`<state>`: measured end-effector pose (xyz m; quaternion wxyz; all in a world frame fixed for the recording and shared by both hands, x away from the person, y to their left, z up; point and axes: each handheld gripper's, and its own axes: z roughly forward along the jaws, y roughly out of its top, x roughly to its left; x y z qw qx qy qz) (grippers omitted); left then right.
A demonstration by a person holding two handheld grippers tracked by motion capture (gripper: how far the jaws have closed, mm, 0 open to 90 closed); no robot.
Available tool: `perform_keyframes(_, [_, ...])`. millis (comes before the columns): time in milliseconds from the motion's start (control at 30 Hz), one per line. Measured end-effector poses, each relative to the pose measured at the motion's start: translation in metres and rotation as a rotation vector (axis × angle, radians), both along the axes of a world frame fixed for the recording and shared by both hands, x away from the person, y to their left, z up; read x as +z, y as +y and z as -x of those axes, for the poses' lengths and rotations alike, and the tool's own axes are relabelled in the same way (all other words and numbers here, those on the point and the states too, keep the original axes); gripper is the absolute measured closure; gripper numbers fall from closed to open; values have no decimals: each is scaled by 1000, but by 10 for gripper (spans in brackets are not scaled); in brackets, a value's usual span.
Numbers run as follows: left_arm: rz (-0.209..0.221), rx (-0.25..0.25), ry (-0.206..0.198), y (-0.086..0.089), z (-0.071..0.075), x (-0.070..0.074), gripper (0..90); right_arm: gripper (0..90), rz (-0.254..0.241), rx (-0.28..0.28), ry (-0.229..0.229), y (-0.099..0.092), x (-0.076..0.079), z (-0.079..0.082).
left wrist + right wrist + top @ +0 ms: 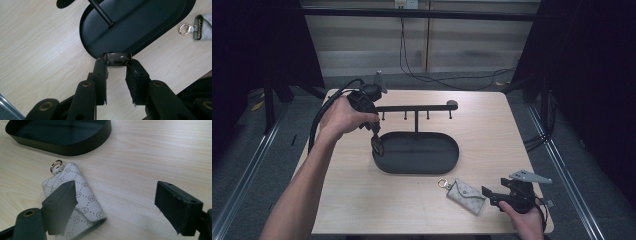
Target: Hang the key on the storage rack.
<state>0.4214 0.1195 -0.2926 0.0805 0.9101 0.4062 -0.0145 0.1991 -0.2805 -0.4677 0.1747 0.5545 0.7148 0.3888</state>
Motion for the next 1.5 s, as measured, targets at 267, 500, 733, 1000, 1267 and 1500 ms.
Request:
perform_keyframes(267, [-19, 13, 7, -7, -10, -1, 707, 172, 0, 6, 1, 1, 0, 0])
perform_keyframes(500, [-36, 44, 28, -12, -20, -9, 706, 172, 10, 15, 6, 2, 0, 0])
perform_keyframes(733, [-40, 39, 29, -17, -25, -11, 706, 172, 13, 15, 6, 2, -1, -1])
perform_keyframes(1000, [-46, 69, 18, -24, -32, -16, 706, 171, 18, 18, 6, 2, -1, -2])
perform_keyframes(1267, [-70, 116, -15, -29, -33, -17, 704, 171, 17, 20, 6, 3, -1, -2])
perform_keyframes(1500, [-74, 101, -43, -31, -30, -17, 653, 171, 26, 25, 7, 3, -1, -2])
